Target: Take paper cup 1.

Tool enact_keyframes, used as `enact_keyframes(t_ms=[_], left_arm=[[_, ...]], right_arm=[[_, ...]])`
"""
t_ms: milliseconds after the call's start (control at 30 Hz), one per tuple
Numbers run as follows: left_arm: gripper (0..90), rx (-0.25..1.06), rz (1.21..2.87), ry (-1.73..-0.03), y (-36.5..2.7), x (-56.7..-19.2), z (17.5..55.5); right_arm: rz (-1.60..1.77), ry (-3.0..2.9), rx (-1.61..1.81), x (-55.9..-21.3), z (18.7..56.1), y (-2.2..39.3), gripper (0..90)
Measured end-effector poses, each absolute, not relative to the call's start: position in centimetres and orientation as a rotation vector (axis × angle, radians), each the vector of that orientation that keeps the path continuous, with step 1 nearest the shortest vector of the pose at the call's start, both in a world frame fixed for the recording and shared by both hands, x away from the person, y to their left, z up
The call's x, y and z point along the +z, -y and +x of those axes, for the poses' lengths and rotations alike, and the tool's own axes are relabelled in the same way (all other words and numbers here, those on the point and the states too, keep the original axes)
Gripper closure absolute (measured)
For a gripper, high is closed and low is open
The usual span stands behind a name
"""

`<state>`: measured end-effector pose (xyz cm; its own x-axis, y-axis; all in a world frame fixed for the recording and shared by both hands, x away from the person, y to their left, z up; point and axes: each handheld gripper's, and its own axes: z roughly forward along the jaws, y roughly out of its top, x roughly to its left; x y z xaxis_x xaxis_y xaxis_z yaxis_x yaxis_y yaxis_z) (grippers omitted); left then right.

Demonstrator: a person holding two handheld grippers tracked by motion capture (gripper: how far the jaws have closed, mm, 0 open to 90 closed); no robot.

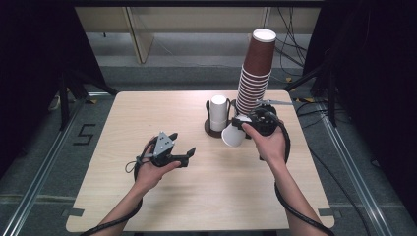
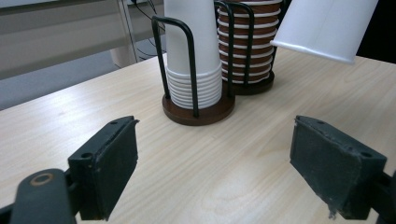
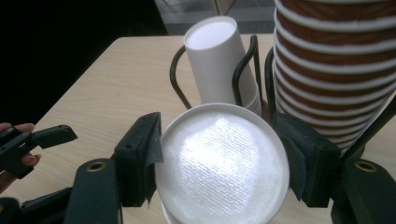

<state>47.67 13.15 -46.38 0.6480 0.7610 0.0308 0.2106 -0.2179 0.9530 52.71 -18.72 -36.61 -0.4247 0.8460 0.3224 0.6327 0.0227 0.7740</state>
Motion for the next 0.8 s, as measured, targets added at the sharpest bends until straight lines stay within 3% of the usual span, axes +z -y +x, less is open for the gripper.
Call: enact_keyframes(t_ms=[400, 800], left_arm=[[13.8, 0.576, 1.757, -0.726, -12.5, -46.6, 46.8], [13.0, 0.478, 1.787, -0.629, -9.0, -46.1, 47.6]], right_arm=[[1.682, -2.057, 1.459, -39.5, 52.5, 20.1, 35.9], [1.774, -2.057, 1.522, -40.5, 52.4, 20.5, 35.9]])
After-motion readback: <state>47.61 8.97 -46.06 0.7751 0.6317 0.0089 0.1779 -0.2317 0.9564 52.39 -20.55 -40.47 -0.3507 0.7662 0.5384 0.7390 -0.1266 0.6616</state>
